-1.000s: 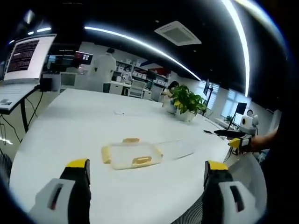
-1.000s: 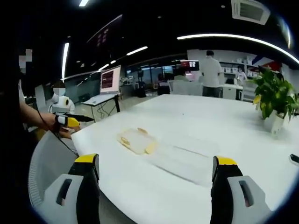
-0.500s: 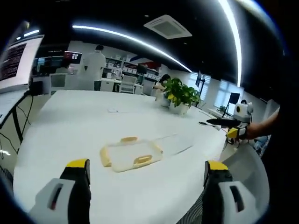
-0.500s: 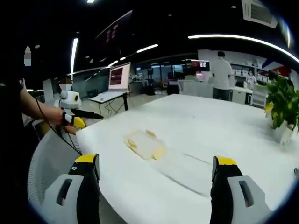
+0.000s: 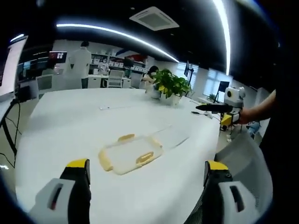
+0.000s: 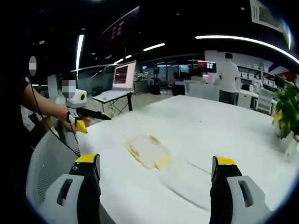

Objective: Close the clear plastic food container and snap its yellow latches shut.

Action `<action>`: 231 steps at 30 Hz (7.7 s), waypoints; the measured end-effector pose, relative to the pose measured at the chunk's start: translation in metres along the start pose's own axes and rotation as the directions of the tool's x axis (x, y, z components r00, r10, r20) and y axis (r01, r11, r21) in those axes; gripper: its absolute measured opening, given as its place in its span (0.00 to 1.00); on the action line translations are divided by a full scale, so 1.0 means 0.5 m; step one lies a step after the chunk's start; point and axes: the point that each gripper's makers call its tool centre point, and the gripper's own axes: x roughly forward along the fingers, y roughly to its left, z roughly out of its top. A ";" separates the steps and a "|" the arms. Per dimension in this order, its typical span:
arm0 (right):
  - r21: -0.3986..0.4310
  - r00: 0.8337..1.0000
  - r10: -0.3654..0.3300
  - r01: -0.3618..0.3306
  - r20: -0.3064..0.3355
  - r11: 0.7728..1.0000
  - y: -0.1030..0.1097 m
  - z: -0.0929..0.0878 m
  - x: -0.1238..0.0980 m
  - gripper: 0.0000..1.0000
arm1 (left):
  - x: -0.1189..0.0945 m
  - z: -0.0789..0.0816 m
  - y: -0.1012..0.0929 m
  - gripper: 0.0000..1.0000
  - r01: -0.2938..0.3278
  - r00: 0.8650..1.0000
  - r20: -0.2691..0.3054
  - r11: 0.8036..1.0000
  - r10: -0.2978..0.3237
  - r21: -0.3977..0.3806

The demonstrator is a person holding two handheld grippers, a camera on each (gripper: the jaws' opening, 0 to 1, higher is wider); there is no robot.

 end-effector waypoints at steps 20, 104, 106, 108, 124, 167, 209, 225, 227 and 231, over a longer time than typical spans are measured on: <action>-0.026 0.999 -0.005 0.004 -0.049 1.000 0.005 0.006 0.055 0.95 | 0.024 0.007 0.029 0.99 0.121 0.991 -0.059 0.989 -0.117 0.080; -0.202 0.739 0.296 -0.502 -0.605 0.841 -0.032 -0.175 0.297 0.76 | 0.209 -0.105 0.160 0.82 0.485 0.765 -0.606 0.815 -0.219 0.318; -0.218 0.737 0.292 -0.510 -0.609 0.832 -0.031 -0.179 0.302 0.76 | 0.211 -0.105 0.163 0.81 0.493 0.758 -0.616 0.806 -0.214 0.327; -0.222 0.730 0.291 -0.517 -0.618 0.827 -0.029 -0.182 0.305 0.76 | 0.215 -0.104 0.163 0.80 0.502 0.753 -0.621 0.800 -0.218 0.328; -0.229 0.673 0.248 -0.536 -0.697 0.813 -0.041 -0.207 0.320 0.62 | 0.215 -0.115 0.144 0.54 0.593 0.689 -0.691 0.717 -0.217 0.366; -0.253 0.525 0.125 -0.589 -0.842 0.768 -0.057 -0.229 0.320 0.36 | 0.219 -0.129 0.146 0.33 0.608 0.608 -0.784 0.709 -0.125 0.359; -0.300 0.584 0.138 -0.589 -0.800 0.750 -0.044 -0.137 0.305 0.35 | 0.175 -0.064 0.138 0.32 0.543 0.679 -0.733 0.701 -0.042 0.463; -0.318 0.593 0.136 -0.595 -0.793 0.738 -0.050 -0.100 0.299 0.35 | 0.171 -0.028 0.142 0.32 0.535 0.693 -0.720 0.694 -0.034 0.482; -0.317 0.592 0.134 -0.594 -0.795 0.740 -0.051 -0.101 0.297 0.35 | 0.170 -0.024 0.138 0.32 0.536 0.693 -0.720 0.691 -0.034 0.484; -0.314 0.590 0.132 -0.591 -0.797 0.743 -0.053 -0.101 0.292 0.35 | 0.173 -0.024 0.136 0.32 0.539 0.693 -0.720 0.689 -0.036 0.484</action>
